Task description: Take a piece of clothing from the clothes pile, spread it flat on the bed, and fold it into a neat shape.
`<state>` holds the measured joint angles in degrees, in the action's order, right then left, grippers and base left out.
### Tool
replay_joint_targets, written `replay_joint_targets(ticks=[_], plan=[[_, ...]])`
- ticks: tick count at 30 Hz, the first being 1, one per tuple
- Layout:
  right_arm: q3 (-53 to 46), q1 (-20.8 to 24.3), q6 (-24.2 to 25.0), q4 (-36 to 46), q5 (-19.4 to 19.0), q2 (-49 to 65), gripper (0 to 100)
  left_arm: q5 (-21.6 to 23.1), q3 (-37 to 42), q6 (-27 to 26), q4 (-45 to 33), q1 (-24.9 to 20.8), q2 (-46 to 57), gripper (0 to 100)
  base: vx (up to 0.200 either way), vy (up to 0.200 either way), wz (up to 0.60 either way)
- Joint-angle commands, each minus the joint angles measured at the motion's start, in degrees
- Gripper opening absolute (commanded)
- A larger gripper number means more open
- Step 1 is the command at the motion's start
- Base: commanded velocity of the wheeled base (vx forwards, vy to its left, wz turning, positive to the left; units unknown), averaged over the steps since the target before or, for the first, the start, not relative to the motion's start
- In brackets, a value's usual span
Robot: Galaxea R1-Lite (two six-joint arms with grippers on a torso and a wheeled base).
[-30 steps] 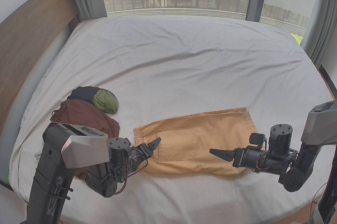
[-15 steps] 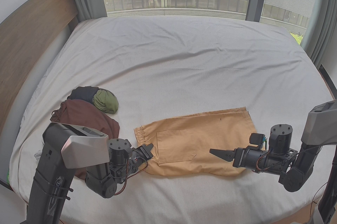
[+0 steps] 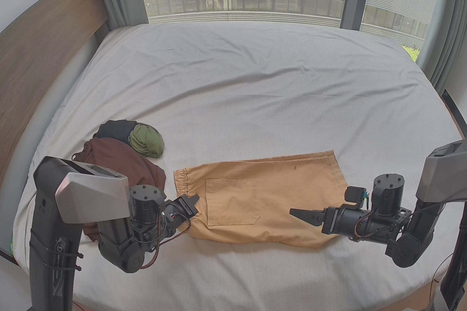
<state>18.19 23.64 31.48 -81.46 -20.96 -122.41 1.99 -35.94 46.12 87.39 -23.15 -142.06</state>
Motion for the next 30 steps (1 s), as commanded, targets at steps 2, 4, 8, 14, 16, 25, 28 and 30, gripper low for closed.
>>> replay_joint_targets(ticks=[2,4,8,14,16,25,28,30], plan=[[0.0,0.27,-0.01,-0.02,0.04,-0.55,100,0.12,2.19,-0.41,-0.38,1.62,3.81,0,0.0,0.0,0.0],[0.09,0.27,-0.01,-0.02,-0.05,-0.99,100,0.12,2.54,-0.94,-1.26,2.32,4.24,0,0.0,0.0,0.0],[0.18,0.27,0.08,-1.51,0.04,-2.93,100,0.21,3.59,-3.14,-3.11,4.25,5.04,0,0.0,0.0,0.0],[-0.17,0.36,0.08,-6.43,0.48,-6.71,100,1.26,5.97,-4.19,-3.28,6.19,6.53,0,0.0,0.0,0.0],[-0.26,0.53,0.08,-6.43,0.39,-6.97,100,1.53,7.02,-4.81,-3.46,6.71,7.32,0,0.0,0.0,0.0],[-0.43,0.53,0.08,-6.43,0.39,-6.97,100,2.41,11.59,-8.06,-3.11,10.23,8.11,0,0.0,0.0,0.0],[-0.43,0.62,0.08,-6.43,0.39,-6.97,100,2.58,12.38,-8.24,-3.11,10.85,8.73,0,0.0,0.0,0.0],[-0.43,0.62,0.08,-6.43,0.39,-6.97,100,2.67,12.65,-8.24,-3.11,10.85,8.9,0,0.0,0.0,0.0]])
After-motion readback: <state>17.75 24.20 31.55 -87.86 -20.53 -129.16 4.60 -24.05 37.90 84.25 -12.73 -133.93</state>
